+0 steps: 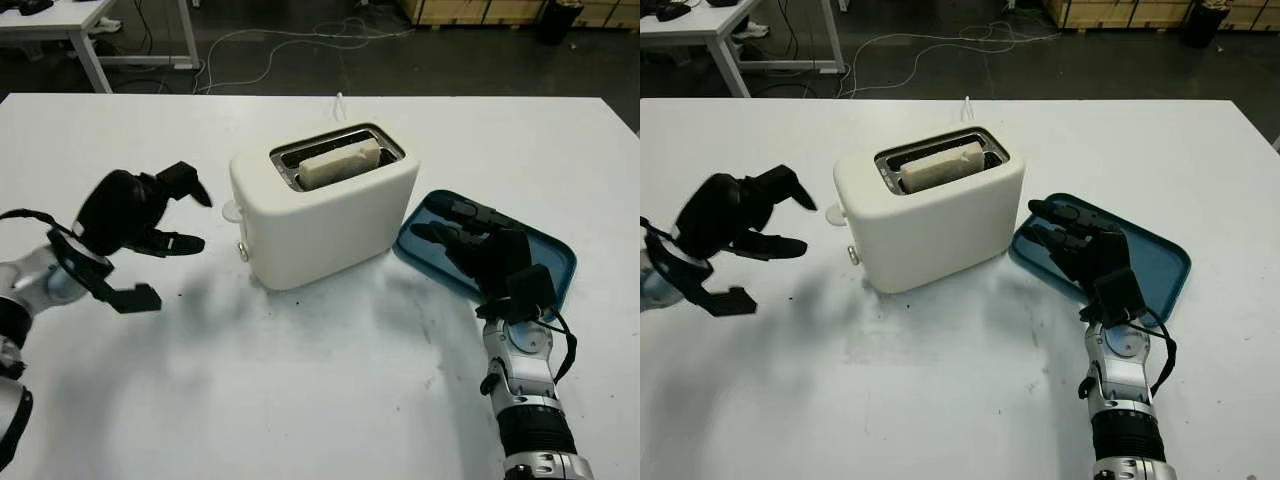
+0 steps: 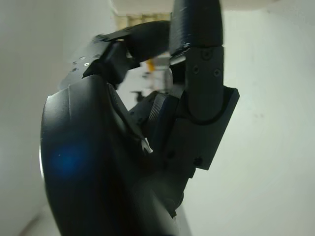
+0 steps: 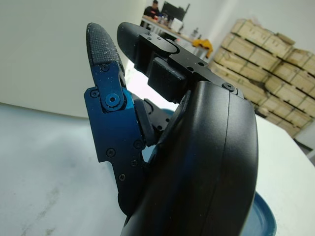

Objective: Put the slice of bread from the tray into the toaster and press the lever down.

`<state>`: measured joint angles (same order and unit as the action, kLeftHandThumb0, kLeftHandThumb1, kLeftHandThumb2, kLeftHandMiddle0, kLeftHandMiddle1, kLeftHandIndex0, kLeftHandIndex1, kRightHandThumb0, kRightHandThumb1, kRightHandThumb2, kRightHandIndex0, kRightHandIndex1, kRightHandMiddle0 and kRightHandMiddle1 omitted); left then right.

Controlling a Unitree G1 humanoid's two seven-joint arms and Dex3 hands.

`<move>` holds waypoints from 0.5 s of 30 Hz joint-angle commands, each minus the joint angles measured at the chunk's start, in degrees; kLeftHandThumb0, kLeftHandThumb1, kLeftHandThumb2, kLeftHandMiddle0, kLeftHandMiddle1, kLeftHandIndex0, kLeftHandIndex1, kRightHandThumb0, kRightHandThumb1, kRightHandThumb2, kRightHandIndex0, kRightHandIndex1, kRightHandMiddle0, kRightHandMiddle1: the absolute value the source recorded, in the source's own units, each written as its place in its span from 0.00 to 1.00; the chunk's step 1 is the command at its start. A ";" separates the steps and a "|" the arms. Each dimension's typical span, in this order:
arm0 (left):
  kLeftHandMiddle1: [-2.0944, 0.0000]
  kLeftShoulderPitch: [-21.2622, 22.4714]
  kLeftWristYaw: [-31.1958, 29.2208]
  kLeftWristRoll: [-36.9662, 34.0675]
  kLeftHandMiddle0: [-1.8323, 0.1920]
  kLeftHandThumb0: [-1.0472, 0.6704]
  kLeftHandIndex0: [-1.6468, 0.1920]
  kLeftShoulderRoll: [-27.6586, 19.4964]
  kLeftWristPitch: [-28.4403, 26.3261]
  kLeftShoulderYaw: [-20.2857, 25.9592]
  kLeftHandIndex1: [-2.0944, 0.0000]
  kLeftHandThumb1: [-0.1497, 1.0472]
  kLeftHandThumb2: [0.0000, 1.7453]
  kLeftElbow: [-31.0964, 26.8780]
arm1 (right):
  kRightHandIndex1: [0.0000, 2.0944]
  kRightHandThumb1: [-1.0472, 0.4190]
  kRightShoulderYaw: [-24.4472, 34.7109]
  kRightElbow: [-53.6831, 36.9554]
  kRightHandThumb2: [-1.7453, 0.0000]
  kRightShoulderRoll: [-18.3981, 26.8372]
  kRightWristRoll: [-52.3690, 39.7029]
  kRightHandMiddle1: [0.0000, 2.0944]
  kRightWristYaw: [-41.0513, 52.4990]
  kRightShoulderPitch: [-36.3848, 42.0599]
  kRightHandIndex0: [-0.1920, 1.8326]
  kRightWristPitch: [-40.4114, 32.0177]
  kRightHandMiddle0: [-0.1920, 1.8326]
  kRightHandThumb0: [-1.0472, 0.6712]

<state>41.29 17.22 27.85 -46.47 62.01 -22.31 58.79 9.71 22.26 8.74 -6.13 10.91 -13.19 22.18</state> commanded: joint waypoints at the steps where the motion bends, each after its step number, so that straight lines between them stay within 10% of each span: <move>1: 0.17 6.27 -35.55 -23.18 0.24 0.00 0.24 -4.53 -11.11 7.53 0.62 0.89 0.06 -2.05 | 0.02 0.09 0.00 0.23 0.96 -0.23 -0.79 0.00 -0.07 0.10 0.68 -0.72 0.62 0.26; 15: 0.26 12.81 -63.87 -25.60 0.29 0.00 0.20 -2.16 -23.94 11.08 0.77 0.89 0.13 -11.74 | 0.03 0.09 0.07 -0.66 0.96 -0.09 -0.59 0.00 -0.58 0.48 0.68 -1.49 0.63 0.26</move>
<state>54.83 -44.68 2.13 -49.43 39.39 -11.05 47.69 9.72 22.16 8.74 -6.17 10.72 -13.13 21.69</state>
